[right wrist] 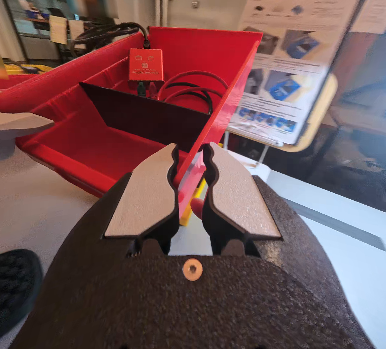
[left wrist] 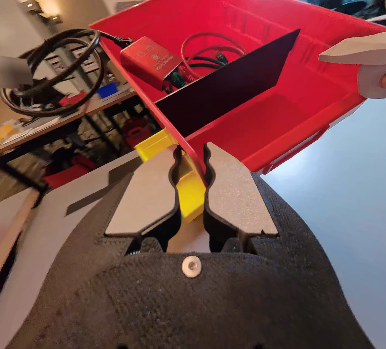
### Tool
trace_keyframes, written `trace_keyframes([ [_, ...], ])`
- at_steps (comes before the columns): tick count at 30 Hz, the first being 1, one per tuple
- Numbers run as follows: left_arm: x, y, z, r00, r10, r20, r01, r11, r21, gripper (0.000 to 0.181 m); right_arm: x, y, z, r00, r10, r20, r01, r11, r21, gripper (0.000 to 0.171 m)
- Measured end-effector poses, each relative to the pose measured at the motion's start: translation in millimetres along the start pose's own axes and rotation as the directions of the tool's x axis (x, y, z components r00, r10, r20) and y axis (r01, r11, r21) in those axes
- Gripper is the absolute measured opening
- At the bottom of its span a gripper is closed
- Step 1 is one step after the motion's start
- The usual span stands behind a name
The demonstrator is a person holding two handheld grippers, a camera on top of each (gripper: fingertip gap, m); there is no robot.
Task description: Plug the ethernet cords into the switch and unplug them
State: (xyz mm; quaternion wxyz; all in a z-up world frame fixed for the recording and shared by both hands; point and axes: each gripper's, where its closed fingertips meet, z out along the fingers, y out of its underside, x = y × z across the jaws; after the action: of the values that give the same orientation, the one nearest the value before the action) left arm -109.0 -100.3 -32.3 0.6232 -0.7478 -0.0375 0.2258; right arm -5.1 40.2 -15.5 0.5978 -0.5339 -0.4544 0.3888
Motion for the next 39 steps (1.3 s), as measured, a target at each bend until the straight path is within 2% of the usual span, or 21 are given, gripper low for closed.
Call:
trace_keyframes([
  [5,-77.9,53.0,-60.7,0.988,0.016,0.156,-0.001,0.995,-0.097,0.018,-99.5,19.4,62.9,0.978,0.071,0.196,-0.061,0.997,-0.054,0.022],
  [11,-123.2,138.9,-95.5,0.98,0.043,0.192,0.011,0.962,-0.272,0.018,-184.1,82.9,107.8,0.924,0.177,0.339,-0.125,0.978,-0.169,0.024],
  [14,-131.2,182.1,-106.5,0.978,0.078,0.195,-0.004,0.936,-0.352,0.017,-211.3,104.7,115.5,0.914,0.167,0.37,-0.105,0.978,-0.183,0.026],
  [17,-130.3,207.7,-111.4,0.984,0.014,0.179,0.052,0.933,-0.357,0.018,-226.5,131.6,121.1,0.899,0.2,0.389,-0.111,0.965,-0.239,0.025],
  [20,-134.6,234.9,-102.5,0.984,0.012,0.18,0.06,0.92,-0.388,0.017,-232.8,153.7,125.2,0.899,0.207,0.385,-0.106,0.958,-0.268,0.028],
  [22,-136.4,252.7,-92.3,0.983,0.003,0.185,0.071,0.918,-0.391,0.016,-234.7,170.2,126.2,0.896,0.179,0.407,-0.048,0.949,-0.312,0.036],
  [24,-136.6,258.5,-82.0,0.983,-0.044,0.176,0.104,0.931,-0.35,0.016,-231.9,183.0,123.7,0.884,0.092,0.458,0.065,0.946,-0.317,0.041],
  [26,-134.7,259.4,-77.7,0.991,-0.06,0.119,0.101,0.924,-0.369,0.024,-230.8,176.4,113.6,0.834,0.051,0.55,0.124,0.953,-0.277,0.061],
  [27,-136.8,248.8,-80.1,0.993,-0.054,0.106,0.087,0.936,-0.34,0.032,-227.4,170.3,106.5,0.803,0.042,0.595,0.147,0.952,-0.267,0.07],
  [30,-153.3,217.3,-100.3,0.992,0.062,0.106,-0.025,0.947,-0.319,0.045,-193.8,157.0,94.4,0.747,-0.103,0.657,0.302,0.933,-0.196,0.075],
  [32,-145.1,200.9,-107.8,0.995,0.096,0.025,-0.082,0.937,-0.339,0.048,-162.0,166.4,98.2,0.706,-0.254,0.661,0.49,0.849,-0.197,0.075],
  [34,-113.3,193.0,-103.9,0.986,0.09,-0.143,-0.139,0.915,-0.378,0.051,-138.2,188.0,104.3,0.625,-0.345,0.7,0.661,0.711,-0.24,0.075],
  [37,-54.4,205.9,-86.1,0.914,0.095,-0.395,-0.29,0.834,-0.469,0.055,-121.9,226.0,113.9,0.478,-0.39,0.787,0.833,0.487,-0.265,0.078],
  [39,-30.9,227.8,-66.2,0.865,0.133,-0.483,-0.405,0.754,-0.517,0.058,-117.0,246.6,123.1,0.421,-0.392,0.818,0.884,0.38,-0.272,0.076],
])
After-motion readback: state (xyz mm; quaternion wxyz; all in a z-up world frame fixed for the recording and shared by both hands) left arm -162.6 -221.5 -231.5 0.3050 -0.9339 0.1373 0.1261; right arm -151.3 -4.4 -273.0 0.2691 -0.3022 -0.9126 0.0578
